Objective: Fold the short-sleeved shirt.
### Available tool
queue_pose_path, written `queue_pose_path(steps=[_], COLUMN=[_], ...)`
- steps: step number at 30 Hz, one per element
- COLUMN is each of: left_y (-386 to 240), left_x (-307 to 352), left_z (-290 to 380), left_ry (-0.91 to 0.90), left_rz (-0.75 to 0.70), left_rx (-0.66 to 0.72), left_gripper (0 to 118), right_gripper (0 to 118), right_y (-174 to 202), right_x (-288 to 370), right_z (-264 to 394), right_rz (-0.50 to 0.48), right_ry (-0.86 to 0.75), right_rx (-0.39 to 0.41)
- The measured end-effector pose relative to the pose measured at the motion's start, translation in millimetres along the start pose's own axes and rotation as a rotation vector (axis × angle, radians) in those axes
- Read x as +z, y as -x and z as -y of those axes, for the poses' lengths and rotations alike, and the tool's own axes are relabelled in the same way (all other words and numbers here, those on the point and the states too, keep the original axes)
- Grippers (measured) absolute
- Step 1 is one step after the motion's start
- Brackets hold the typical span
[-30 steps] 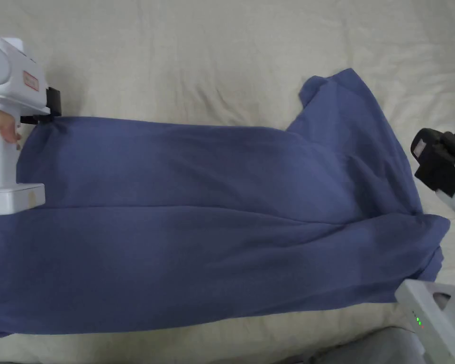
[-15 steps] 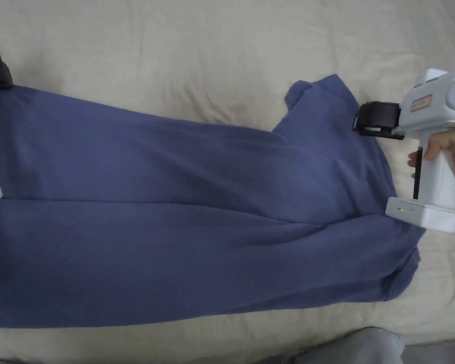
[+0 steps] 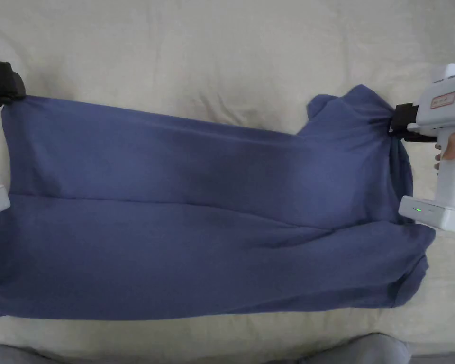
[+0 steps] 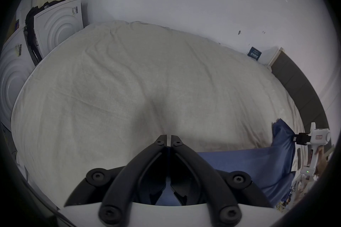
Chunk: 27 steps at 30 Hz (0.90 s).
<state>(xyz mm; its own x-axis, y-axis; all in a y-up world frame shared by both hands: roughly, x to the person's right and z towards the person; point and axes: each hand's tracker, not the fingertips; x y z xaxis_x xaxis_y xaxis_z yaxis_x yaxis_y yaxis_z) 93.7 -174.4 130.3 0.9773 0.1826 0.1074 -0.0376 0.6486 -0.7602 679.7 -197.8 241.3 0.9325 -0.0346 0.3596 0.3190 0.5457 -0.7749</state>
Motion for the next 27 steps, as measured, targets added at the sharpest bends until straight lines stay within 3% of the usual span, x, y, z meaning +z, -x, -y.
queue_pose_path(steps=[8, 13, 16, 17, 19, 21, 22, 24, 25, 27], left_y=[26, 37, 44, 45, 46, 46, 48, 51, 53, 54], left_x=[86, 112, 113, 113, 110, 107, 107, 110, 117, 131], left_z=[36, 100, 146, 161, 187, 206, 212, 216, 215, 203], left_ry=[-0.084, -0.073, -0.024, -0.002, 0.033, 0.066, 0.088, 0.089, 0.067, -0.030], left_rz=[0.045, 0.030, 0.002, -0.017, -0.046, -0.111, -0.139, -0.164, -0.187, -0.221], left_rx=[-0.001, 0.044, 0.100, 0.116, 0.137, 0.123, 0.109, 0.115, 0.135, 0.144], left_gripper=[2, 2, 4, 7, 30, 36, 55, 84, 95, 107], right_gripper=[5, 5, 5, 5, 5, 5, 8, 30, 57, 92], right_y=[-17, -28, -30, -30, -32, -33, -35, -38, -39, -37], right_x=[123, 160, 161, 159, 151, 143, 140, 140, 144, 159], right_z=[50, 120, 168, 185, 217, 241, 250, 257, 256, 250], right_rz=[-0.092, -0.127, -0.100, -0.081, -0.055, -0.043, -0.044, -0.016, 0.010, 0.061], right_ry=[-0.191, -0.218, -0.193, -0.173, -0.124, -0.078, -0.049, -0.042, -0.036, -0.094], right_rx=[0.011, -0.037, -0.044, -0.045, -0.070, -0.116, -0.139, -0.145, -0.126, -0.079])
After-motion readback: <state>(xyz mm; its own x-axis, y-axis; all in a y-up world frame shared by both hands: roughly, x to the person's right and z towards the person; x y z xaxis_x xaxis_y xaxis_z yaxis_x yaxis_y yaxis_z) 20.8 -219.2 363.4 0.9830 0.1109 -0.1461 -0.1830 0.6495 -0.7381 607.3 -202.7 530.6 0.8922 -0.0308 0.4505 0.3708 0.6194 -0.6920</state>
